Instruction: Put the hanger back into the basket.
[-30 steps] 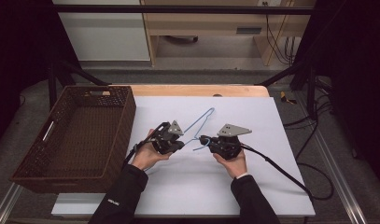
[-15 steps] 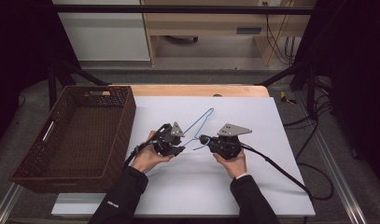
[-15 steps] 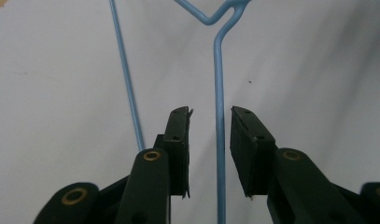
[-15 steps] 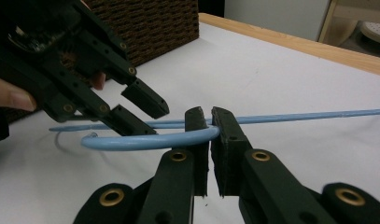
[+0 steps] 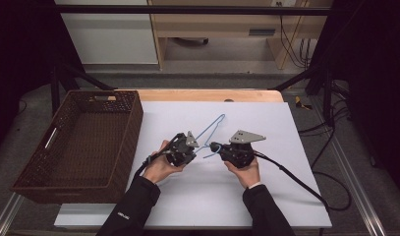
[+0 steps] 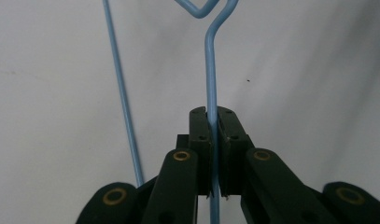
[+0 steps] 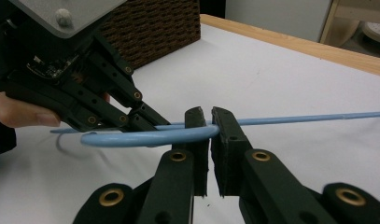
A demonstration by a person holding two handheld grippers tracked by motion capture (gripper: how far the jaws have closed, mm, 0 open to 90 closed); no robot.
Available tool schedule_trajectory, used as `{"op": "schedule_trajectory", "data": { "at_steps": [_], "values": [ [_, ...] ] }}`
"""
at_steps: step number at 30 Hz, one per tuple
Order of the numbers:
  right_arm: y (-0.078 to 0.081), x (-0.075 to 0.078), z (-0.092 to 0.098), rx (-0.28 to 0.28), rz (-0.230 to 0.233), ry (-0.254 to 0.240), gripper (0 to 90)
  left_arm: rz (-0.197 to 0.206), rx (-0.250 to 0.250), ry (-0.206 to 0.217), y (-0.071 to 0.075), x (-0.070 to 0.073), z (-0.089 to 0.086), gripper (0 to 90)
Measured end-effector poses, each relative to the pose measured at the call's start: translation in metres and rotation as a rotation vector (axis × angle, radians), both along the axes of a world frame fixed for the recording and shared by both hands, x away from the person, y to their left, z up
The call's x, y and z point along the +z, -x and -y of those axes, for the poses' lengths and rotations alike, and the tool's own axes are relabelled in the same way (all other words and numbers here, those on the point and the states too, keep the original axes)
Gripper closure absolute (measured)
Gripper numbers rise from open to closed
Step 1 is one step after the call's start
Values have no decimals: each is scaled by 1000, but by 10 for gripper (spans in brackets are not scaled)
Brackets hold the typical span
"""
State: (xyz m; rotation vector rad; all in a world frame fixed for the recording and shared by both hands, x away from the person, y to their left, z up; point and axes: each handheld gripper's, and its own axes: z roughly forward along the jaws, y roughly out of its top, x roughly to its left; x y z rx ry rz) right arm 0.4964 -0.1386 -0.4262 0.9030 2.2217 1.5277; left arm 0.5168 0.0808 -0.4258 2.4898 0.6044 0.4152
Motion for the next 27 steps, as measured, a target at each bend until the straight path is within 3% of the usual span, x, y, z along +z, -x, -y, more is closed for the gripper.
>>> {"op": "schedule_trajectory", "data": {
  "at_steps": [5, 8, 17, 27],
  "values": [
    [0, 1, 0, -2, -1, 1, 844, 11, 13, -6, 1, 0, 2, 870],
    [2, 3, 2, -7, -1, 7, 751, 21, 23, -11, 2, 0, 2, 872],
    [15, 8, 15, 5, -9, 26, 574, 43, 61, 54, 1, 11, -6, 873],
    [28, 17, 46, -32, -3, 25, 463, 49, 84, 107, 4, 28, -17, 874]
  ]
}}
